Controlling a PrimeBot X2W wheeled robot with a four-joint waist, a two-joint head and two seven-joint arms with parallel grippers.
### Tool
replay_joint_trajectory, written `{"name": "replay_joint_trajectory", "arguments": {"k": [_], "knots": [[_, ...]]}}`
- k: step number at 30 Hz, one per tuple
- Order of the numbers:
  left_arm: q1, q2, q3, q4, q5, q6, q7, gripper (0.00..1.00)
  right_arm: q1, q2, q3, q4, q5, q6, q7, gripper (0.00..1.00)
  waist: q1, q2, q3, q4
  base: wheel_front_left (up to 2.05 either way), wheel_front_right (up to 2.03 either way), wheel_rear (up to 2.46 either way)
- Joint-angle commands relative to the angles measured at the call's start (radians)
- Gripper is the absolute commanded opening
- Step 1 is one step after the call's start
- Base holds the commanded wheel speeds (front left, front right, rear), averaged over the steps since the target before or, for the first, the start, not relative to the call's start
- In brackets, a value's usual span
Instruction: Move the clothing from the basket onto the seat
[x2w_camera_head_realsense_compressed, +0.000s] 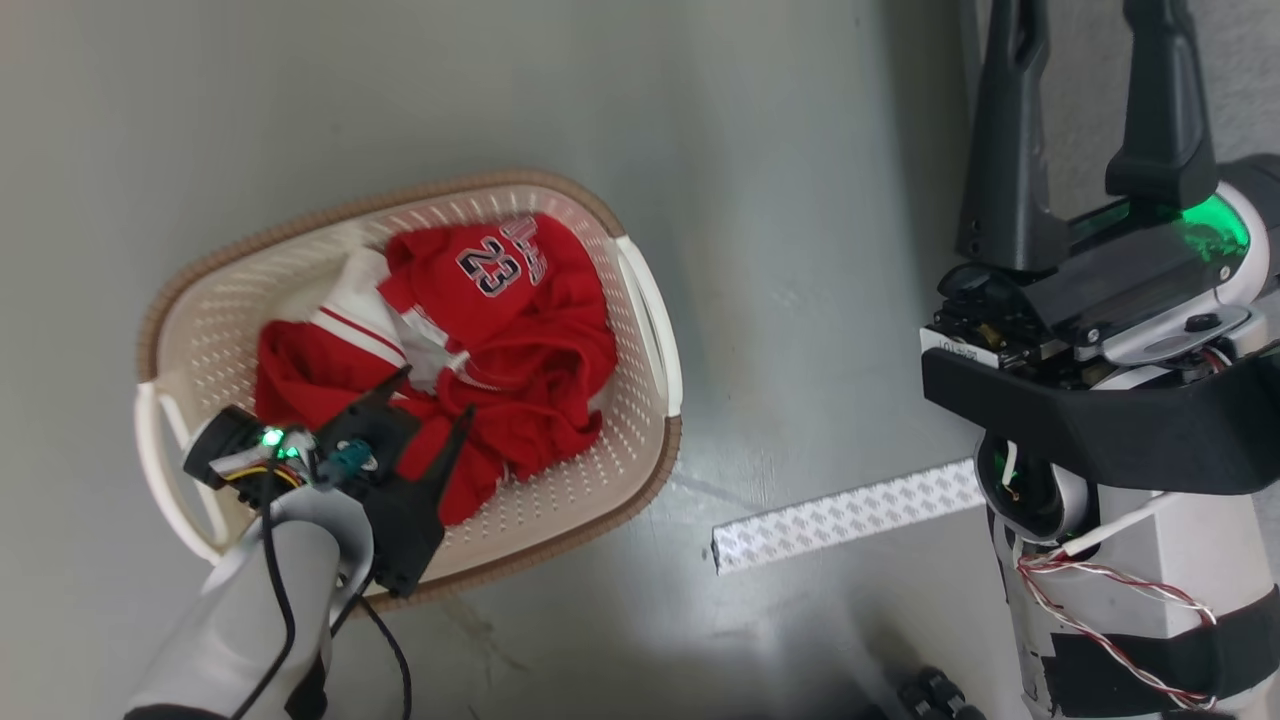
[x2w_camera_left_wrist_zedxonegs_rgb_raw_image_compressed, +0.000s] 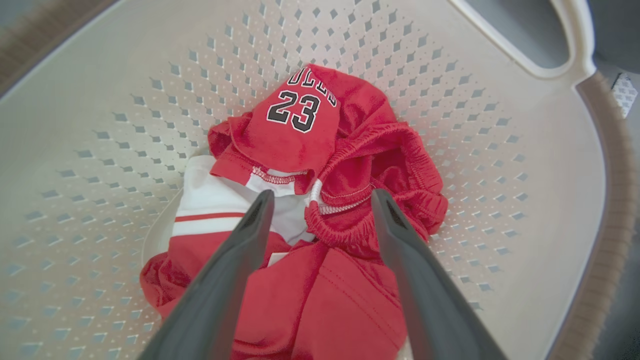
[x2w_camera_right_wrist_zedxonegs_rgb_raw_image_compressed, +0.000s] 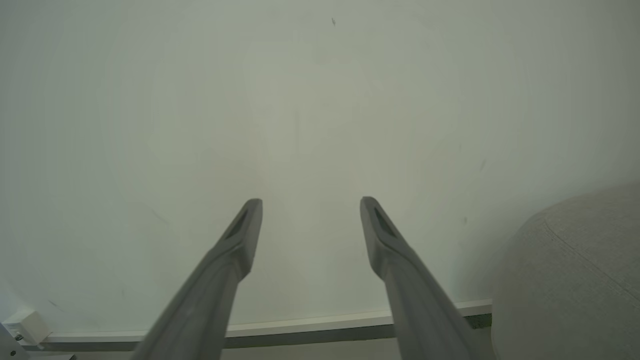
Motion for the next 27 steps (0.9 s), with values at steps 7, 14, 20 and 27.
{"name": "replay_joint_trajectory", "arguments": {"k": [7, 14, 20, 27], "knots": [[-0.057, 0.033, -0.028, 0.063, 0.007, 0.034, -0.005, 1.0, -0.019, -0.002, 0.018, -0.023, 0.047, 0.001, -0.002, 1.0, -0.0002, -0.0003, 0.101, -0.043, 0.0, 0.0, 0.0], [-0.093, 0.054, -0.04, 0.08, 0.002, 0.075, -0.005, 1.0, -0.03, -0.002, 0.018, -0.04, 0.061, 0.001, -0.002, 1.0, -0.0002, -0.0003, 0.148, -0.065, 0.0, 0.0, 0.0], [-0.142, 0.069, -0.059, 0.113, 0.02, 0.124, -0.005, 1.0, -0.048, -0.002, 0.019, -0.058, 0.069, 0.001, -0.002, 1.0, -0.0002, -0.0003, 0.183, -0.079, 0.0, 0.0, 0.0], [-0.185, 0.066, -0.073, 0.142, 0.006, 0.14, -0.005, 1.0, -0.06, -0.002, 0.024, -0.068, 0.071, 0.001, -0.002, 1.0, -0.0002, -0.0003, 0.217, -0.083, 0.0, 0.0, 0.0]]}}
